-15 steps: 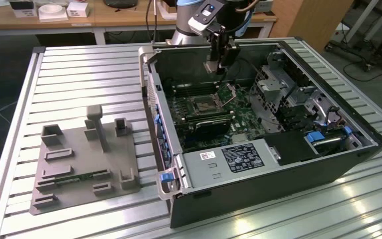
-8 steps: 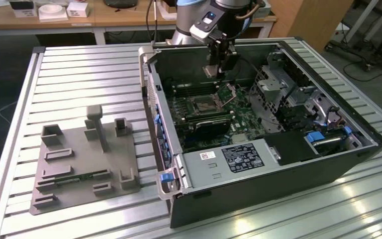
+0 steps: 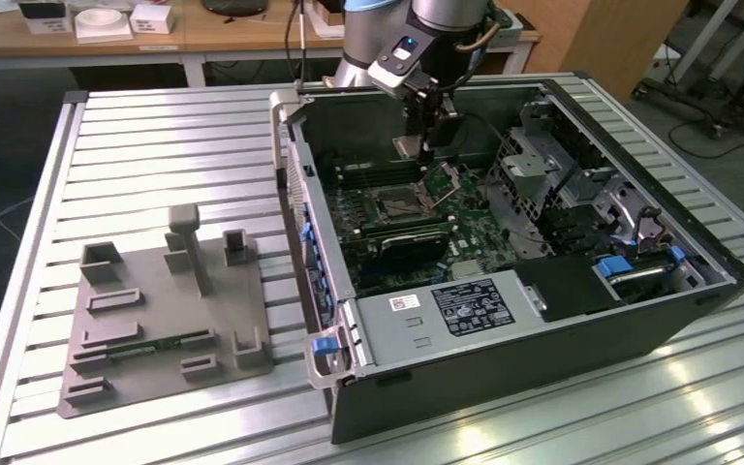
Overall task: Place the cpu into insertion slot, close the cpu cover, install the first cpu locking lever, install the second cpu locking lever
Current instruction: 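Place the cpu into insertion slot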
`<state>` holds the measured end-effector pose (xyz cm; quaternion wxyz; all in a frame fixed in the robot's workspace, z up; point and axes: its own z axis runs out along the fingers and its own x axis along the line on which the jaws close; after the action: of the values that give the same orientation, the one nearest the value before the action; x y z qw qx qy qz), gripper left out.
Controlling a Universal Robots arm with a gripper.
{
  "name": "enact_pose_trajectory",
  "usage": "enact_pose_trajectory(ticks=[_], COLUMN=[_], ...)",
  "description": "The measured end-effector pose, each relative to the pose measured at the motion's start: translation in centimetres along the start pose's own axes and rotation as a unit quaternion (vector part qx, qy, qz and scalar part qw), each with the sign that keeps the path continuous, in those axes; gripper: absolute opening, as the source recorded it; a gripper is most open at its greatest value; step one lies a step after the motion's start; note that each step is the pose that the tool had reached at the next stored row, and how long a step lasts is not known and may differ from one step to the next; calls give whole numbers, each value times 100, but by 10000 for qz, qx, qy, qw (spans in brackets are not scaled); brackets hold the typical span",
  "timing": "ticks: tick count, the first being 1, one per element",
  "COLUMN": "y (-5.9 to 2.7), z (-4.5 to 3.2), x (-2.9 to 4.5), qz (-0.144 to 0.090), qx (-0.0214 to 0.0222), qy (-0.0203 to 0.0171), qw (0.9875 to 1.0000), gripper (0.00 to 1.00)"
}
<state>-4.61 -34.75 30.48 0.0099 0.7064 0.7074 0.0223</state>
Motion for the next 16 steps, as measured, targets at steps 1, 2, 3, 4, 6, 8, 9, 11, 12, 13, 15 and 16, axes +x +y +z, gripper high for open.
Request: enact_pose_trajectory(ticks=[1,2,3,4,6,8,9,11,12,13,15,16], y=[0,0,0,0,0,0,0,0,-1,-1,-2,-2], z=[2,2,3,3,4,5,6,13,18,23,40,52], x=[0,0,0,0,0,0,0,0,0,0,-1,-1], qz=[0,0,0,0,0,0,0,0,0,-1,-1,0], qx=[1,1,1,1,1,1,1,0,1,1,1,2], qy=[0,-1,0,0,0,0,0,1,1,0,0,0], qw=[10000,10000,10000,10000,10000,10000,10000,10000,10000,10000,10000,10000], gripper=[54,54,54,54,54,54,54,54,54,54,54,54])
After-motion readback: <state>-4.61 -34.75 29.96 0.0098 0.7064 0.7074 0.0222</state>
